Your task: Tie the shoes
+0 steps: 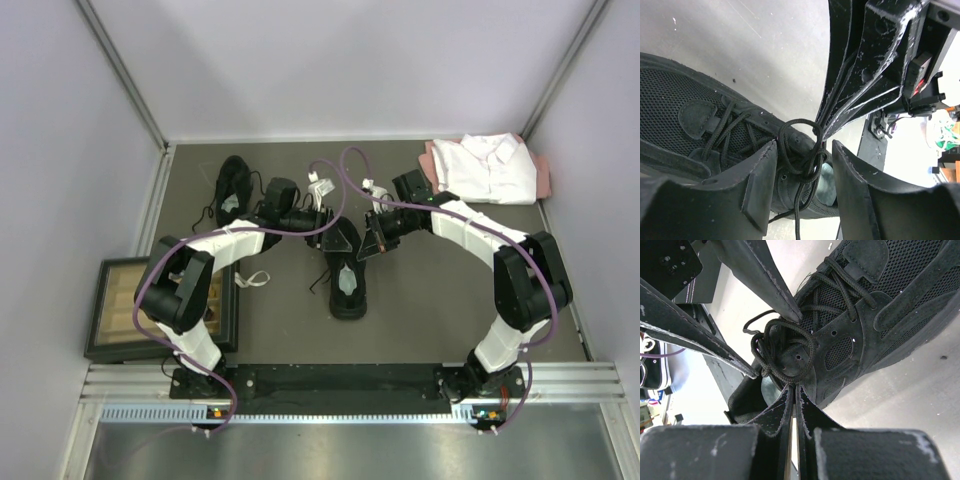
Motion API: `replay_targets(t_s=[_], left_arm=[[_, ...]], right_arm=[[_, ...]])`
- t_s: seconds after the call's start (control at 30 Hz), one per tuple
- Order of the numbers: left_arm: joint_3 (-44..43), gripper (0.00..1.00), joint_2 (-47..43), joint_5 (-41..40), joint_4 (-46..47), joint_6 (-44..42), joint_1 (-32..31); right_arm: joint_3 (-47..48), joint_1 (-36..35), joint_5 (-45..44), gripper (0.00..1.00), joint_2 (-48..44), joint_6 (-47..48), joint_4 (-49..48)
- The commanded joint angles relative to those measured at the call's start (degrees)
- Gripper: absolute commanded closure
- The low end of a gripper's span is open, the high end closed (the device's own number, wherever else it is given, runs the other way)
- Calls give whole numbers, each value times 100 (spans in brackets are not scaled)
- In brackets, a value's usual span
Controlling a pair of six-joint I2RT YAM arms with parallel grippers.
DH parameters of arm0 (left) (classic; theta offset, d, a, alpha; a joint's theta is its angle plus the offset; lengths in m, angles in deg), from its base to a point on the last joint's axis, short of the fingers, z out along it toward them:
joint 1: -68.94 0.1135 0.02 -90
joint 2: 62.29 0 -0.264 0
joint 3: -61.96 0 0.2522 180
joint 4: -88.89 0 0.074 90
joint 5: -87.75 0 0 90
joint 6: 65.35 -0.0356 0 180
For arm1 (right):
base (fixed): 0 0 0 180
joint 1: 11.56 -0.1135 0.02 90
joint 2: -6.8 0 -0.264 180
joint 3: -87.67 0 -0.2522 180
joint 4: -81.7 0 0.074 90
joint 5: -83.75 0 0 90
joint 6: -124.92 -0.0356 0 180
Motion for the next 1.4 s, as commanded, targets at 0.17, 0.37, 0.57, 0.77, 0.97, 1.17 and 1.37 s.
replay_targets(t_s=[0.17,0.37,0.57,0.77,0.97,1.17,1.37], left_arm=[[-134,46,-24,15,-224,-463,-33],[-133,80,-15,-28,-102,-410,-33],[130,100,-269,-46,742,152,90],[253,100,-498,-221,919,302,318],[367,100,-560,-371,796,223,494],[403,100,-577,-468,690,30,556],[324,100,-516,-556,541,-234,652]], right_arm=[[33,38,130,100,-258,-35,-222],[33,38,121,100,-284,-61,-196],[-20,73,51,100,-363,-17,-29],[-134,100,-63,100,-512,88,121],[-275,108,-90,100,-600,167,252],[-363,108,-125,100,-644,361,393],[-442,117,-177,100,-662,493,534]])
